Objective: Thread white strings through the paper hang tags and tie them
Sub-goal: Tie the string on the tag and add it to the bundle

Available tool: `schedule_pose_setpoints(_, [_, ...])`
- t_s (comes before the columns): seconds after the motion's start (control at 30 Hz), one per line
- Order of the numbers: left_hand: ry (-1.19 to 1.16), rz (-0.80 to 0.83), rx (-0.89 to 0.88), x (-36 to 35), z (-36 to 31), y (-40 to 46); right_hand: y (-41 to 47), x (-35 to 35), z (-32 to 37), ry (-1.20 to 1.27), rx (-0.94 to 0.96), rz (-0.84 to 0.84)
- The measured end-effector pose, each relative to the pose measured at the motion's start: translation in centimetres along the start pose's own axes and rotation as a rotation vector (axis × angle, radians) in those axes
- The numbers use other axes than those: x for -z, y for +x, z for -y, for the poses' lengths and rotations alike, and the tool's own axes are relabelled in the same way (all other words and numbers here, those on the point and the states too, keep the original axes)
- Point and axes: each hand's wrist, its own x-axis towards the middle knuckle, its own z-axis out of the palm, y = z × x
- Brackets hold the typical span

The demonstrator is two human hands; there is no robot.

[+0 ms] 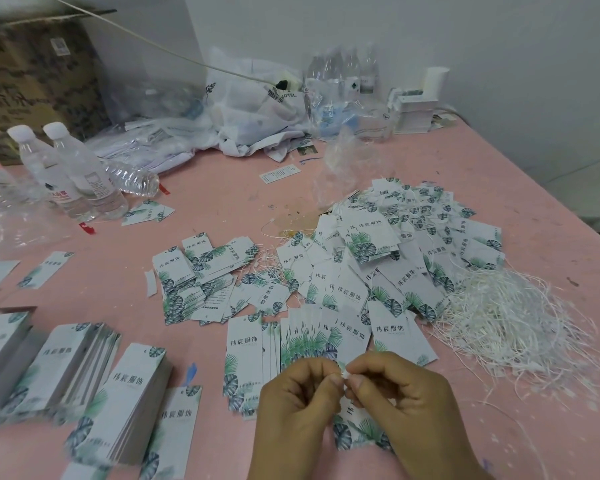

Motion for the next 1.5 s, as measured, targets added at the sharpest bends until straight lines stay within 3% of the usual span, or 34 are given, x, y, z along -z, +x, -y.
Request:
schedule_pose_setpoints(0.6, [-0.171,0.148,0.071,1.0,-0.5,0.6,1.3,1.0,-1.0,0.345,-0.126,0.176])
schedule_pose_setpoints(0.7, [-0.267,0.180,0.074,1.4,-0.6,0.8,1.5,1.8,-1.6,0.196,-0.125,0.139])
schedule_pose_setpoints(0.8, [-0.438,0.258,0.050,1.7,-0.9,0.9,1.3,2.1,-1.9,-0.060,-0.120,0.312])
schedule_pose_setpoints(0.87, [-0.553,0.313,0.030,1.9,-1.1,0.9,1.2,1.8,-1.9,-0.057,-0.163,0.463])
schedule_pose_setpoints(0.97, [-0.727,0.328,0.021,2.5,-1.3,1.2,1.3,1.3,-2.0,-0.044,-0.219,0.556])
schedule_pose_setpoints(1.17, [-1.016,0.178,0.067,3.5,-1.8,1.8,1.4,1.4,-1.5,0.177,-0.341,0.691])
schedule_pose_setpoints(1.27, [-1.087,0.032,0.105,3.8,-2.1,2.2,1.5,1.5,-1.7,0.317,-0.386,0.666])
schedule_pose_setpoints(1.4, [-0.987,-0.113,0.159,3.3,-1.7,2.5,1.9,1.7,-2.4,0.639,-0.461,0.552])
schedule_pose_setpoints(1.5, [-0.618,-0.123,0.132,2.6,-0.9,2.1,2.4,1.5,-2.7,0.812,-0.517,0.364])
